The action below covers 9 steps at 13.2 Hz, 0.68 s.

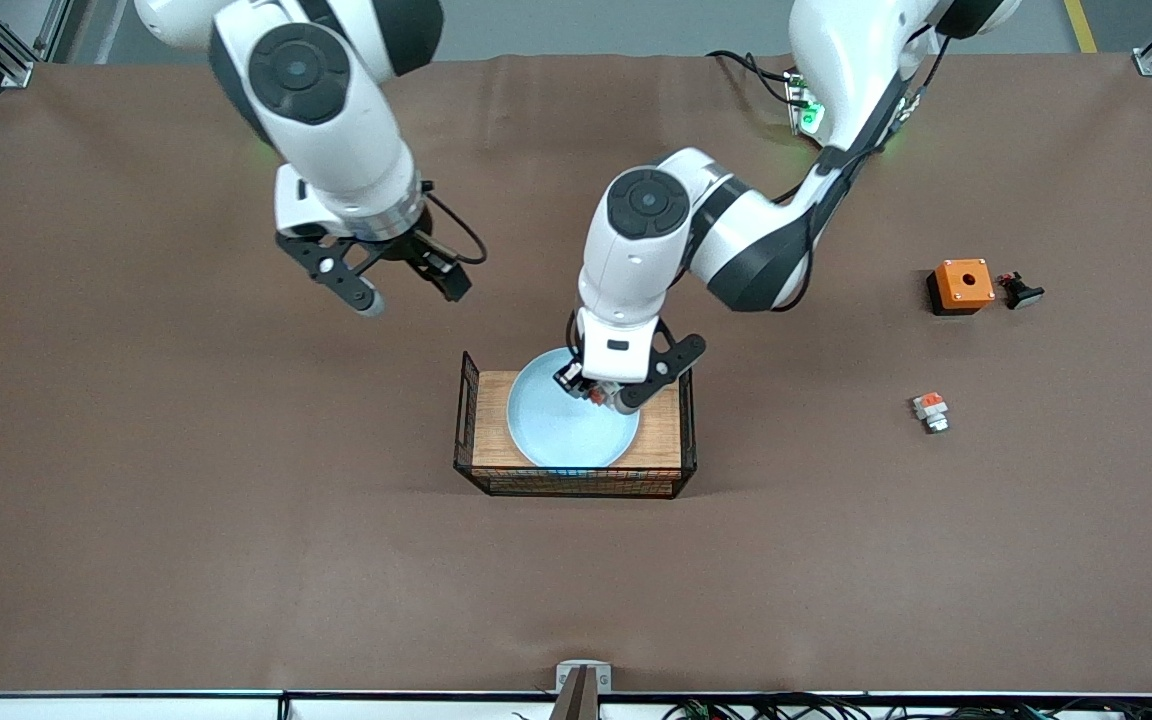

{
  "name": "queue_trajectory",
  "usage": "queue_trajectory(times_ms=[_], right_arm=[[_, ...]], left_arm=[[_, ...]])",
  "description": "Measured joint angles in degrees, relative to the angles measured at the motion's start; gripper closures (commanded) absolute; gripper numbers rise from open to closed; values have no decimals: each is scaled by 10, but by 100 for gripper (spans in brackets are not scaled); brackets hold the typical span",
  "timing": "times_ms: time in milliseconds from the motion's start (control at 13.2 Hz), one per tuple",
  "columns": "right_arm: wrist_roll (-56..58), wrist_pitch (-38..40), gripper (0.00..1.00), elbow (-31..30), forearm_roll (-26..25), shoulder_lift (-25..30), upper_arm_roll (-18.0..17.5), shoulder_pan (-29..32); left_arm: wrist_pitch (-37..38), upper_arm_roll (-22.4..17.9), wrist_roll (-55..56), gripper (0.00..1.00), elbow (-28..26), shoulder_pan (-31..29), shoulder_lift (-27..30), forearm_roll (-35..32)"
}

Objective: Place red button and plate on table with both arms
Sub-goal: 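Lift the button with the left gripper while the right gripper reaches the plate, then carry the button toward the orange box while the right gripper grips the plate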

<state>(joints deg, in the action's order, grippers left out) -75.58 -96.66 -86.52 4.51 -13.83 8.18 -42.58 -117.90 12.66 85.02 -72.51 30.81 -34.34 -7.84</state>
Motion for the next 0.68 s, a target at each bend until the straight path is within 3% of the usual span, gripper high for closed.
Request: queue_trajectory(times_ms=[379, 682], right_arm=[[-169, -86, 2, -1, 0, -50, 0, -41], [-240, -141, 2, -1, -1, -90, 0, -55]], left_arm=[[84, -1, -111, 100, 1, -78, 100, 2], [181, -1, -246, 100, -1, -145, 137, 32]])
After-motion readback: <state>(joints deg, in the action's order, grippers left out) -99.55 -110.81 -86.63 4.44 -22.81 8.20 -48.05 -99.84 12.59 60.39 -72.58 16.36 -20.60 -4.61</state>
